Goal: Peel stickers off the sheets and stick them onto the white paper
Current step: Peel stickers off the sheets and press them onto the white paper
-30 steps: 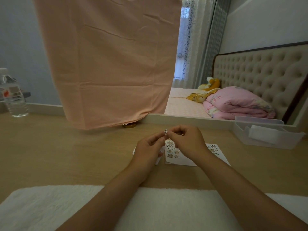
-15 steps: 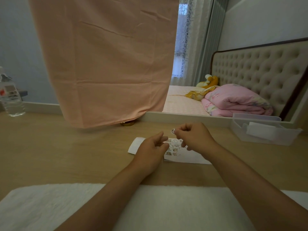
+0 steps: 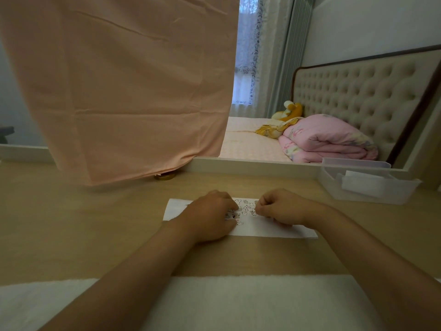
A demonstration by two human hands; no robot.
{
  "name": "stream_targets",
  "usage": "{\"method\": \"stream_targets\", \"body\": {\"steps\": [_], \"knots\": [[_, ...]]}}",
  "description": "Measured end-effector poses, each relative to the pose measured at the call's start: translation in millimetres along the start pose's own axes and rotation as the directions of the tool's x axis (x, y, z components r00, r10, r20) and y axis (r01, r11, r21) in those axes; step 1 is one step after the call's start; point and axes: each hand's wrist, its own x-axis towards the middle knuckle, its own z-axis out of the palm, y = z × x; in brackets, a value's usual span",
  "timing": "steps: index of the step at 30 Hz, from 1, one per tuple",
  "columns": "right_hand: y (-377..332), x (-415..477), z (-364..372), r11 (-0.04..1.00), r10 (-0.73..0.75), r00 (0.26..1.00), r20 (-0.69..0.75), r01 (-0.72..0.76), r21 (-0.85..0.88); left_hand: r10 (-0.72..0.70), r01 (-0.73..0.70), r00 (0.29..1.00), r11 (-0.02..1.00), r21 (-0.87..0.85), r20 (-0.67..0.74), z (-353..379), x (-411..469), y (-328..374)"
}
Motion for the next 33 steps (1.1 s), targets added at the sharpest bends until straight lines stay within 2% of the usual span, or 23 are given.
{"method": "stream_targets", "body": {"steps": [8,21,29,33], "knots": [[-1.6,19.3,9.2,0.987,-0.033,0.999,0.026,0.037,-0.158,0.053,-0.054,0.997,0.998,-0.032,-0.059,15.6,-1.4,-10.7],[0.4,25.1,14.6,0.954,-0.071,0.997,0.011,0.071,-0.29,0.066,-0.069,0.993,0.997,-0.033,-0.093,18.8,3.0,-13.8],[-7.0,23.6,16.0,0.926,0.01,0.989,-0.15,-0.065,-0.372,0.046,-0.05,0.995,0.998,-0.037,-0.09,19.7,2.1,-10.9],[-12.1,15.2,15.9,0.876,0.015,0.961,-0.275,-0.145,-0.46,0.062,-0.059,0.993,0.998,0.038,-0.101,19.8,-1.1,-5.0]]}}
